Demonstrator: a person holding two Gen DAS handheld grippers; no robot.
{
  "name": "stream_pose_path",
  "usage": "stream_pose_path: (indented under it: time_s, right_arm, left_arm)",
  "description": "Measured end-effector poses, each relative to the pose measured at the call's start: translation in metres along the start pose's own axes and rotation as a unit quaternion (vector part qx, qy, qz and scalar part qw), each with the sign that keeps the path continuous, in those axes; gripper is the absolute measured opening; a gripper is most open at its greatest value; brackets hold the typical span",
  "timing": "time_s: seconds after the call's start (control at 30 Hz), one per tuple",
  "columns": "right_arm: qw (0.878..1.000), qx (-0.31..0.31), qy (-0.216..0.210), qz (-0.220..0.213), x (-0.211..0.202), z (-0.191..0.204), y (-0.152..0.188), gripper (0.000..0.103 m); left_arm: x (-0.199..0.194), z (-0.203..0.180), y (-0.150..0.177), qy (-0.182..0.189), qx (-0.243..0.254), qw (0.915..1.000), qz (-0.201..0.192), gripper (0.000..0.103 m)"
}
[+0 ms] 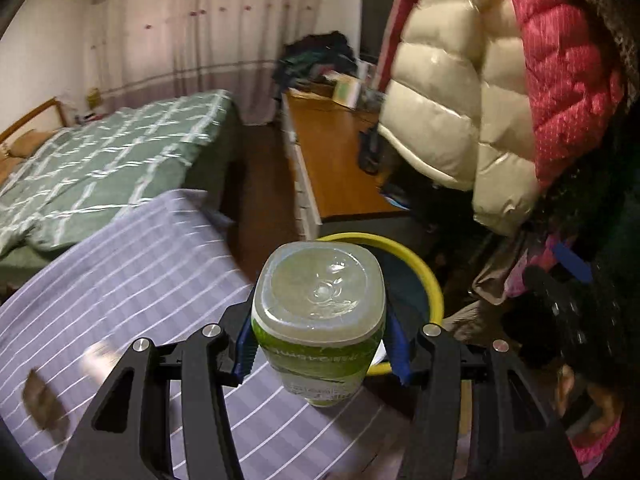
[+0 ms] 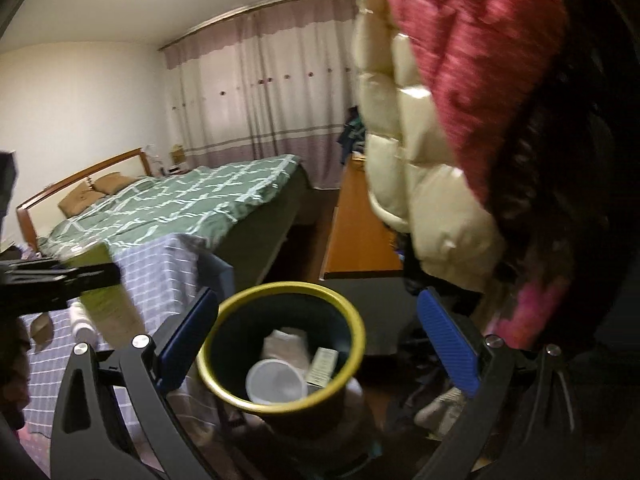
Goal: Collect trash
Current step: 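Carry the green bottle over the yellow bin and open the left gripper, then move the right gripper to the white pill bottle and grasp it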
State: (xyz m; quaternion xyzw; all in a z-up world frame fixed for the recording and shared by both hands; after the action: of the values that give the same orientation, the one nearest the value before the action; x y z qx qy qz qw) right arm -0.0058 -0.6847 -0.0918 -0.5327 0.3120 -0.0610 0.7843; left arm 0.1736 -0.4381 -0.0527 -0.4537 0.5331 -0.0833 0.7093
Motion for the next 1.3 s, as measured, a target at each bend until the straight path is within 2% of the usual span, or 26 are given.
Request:
stream_pose_path:
  time_s: [0.17, 0.3, 0.37, 0.4, 0.43, 0.5, 0.73, 0.8, 0.93, 1.03, 1.17, 1.3]
  right_arm:
    - [1.000, 0.017, 0.021, 0.010, 0.005, -0.025, 0.004, 0.095]
    - [0.999, 0.027, 0.032, 0.010, 0.006, -0.037, 0.005, 0.095]
    - [0.999, 0.029, 0.033, 0.012, 0.008, -0.039, 0.005, 0.095]
    - [0.999, 0.028, 0.032, 0.013, 0.010, -0.039, 0.006, 0.095]
    - [0.999, 0.027, 0.031, 0.014, 0.011, -0.037, 0.007, 0.095]
    - [0.999, 0.024, 0.028, 0.018, 0.014, -0.034, 0.008, 0.095]
    - [0.999, 0.020, 0.015, 0.029, 0.024, -0.023, 0.014, 0.095]
    - [0.999, 0.016, 0.010, 0.032, 0.026, -0.014, 0.016, 0.095]
    - [0.999, 0.004, -0.010, 0.042, 0.034, 0.011, 0.020, 0.095]
    - [0.998, -0.009, -0.030, 0.051, 0.039, 0.036, 0.023, 0.095]
    - [0.995, -0.039, -0.066, 0.065, 0.042, 0.084, 0.030, 0.095]
    - [0.989, -0.063, -0.106, 0.077, 0.044, 0.131, 0.035, 0.095]
  left_arm:
    - [0.057, -0.030, -0.019, 0.033, 0.008, 0.9992, 0.020, 0.052]
    - [0.094, -0.040, -0.027, 0.041, 0.006, 0.9985, 0.035, 0.052]
    - [0.111, -0.042, -0.028, 0.036, 0.009, 0.9981, 0.049, 0.059]
    - [0.118, -0.040, -0.028, 0.030, 0.005, 0.9982, 0.053, 0.072]
    - [0.119, -0.037, -0.027, 0.027, -0.001, 0.9983, 0.052, 0.077]
    - [0.116, -0.030, -0.025, 0.033, -0.017, 0.9981, 0.049, 0.078]
    - [0.036, 0.021, -0.002, 0.015, -0.045, 0.9989, -0.002, 0.089]
    - [0.009, 0.041, 0.010, -0.005, -0.059, 0.9980, -0.023, 0.091]
    - [-0.051, 0.087, 0.046, -0.071, -0.079, 0.9927, -0.057, 0.094]
    - [-0.093, 0.129, 0.085, -0.126, -0.110, 0.9834, -0.071, 0.094]
    - [-0.131, 0.178, 0.142, -0.182, -0.157, 0.9689, -0.059, 0.094]
    - [-0.163, 0.233, 0.203, -0.228, -0.216, 0.9481, -0.048, 0.094]
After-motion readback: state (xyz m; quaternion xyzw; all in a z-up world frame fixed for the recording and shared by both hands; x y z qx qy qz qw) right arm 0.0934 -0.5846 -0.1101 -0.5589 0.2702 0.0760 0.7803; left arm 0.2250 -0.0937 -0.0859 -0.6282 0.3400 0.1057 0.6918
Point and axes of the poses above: each gripper's, at about its wrist camera, not at the fingertips, and x roughly the way its jaws point, z to its left, y to its underside, the point moved 4 cm from there along x, roughly the way its jaws point, and after that the axes turned 7 degrees about x, right-handed, at the moved point
